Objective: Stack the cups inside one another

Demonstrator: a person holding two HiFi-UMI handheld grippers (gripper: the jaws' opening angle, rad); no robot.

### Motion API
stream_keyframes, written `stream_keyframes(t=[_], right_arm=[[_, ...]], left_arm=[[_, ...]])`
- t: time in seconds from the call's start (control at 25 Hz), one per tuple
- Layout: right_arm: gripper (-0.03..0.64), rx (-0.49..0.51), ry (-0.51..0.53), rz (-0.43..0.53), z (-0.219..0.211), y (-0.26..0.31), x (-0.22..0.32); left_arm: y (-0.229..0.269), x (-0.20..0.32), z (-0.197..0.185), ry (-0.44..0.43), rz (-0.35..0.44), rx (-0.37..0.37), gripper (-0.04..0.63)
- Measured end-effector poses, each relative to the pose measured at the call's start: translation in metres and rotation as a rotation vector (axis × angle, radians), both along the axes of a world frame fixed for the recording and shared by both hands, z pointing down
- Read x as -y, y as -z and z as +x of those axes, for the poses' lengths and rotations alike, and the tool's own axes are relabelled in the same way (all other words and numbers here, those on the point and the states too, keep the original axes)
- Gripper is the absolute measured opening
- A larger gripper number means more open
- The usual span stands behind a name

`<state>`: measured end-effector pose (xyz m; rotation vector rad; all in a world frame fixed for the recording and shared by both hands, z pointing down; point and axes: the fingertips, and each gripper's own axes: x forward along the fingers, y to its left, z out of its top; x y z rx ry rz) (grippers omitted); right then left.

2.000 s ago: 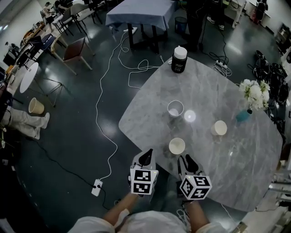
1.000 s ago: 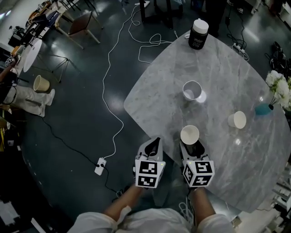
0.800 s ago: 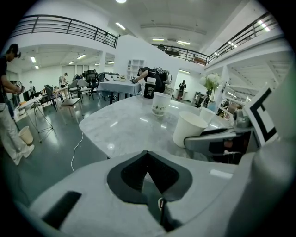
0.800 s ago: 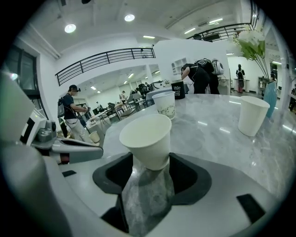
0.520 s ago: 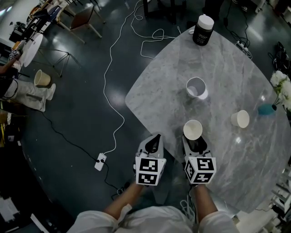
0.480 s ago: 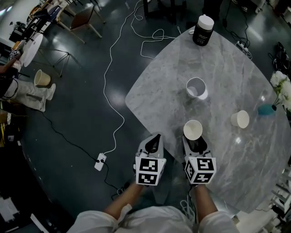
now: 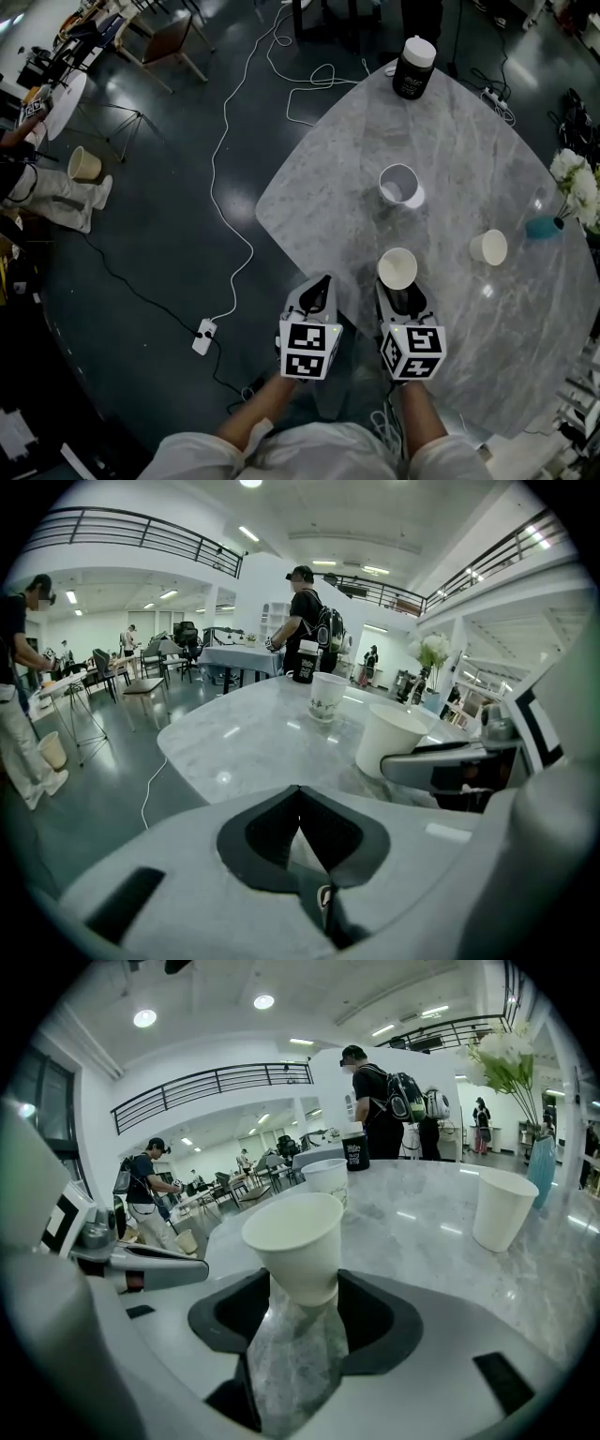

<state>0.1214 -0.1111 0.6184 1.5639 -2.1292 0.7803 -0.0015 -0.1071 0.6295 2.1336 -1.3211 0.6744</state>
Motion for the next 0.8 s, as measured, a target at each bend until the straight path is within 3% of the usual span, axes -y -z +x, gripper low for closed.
stream_keyframes(t=[0.8], right_arm=[[0.207,-0.011,-0.030,0.088,0.004,0.062,0.040]], left_arm=[[0.053,0.046,0.009,-0.001,0.087,-0.055,-0.005]])
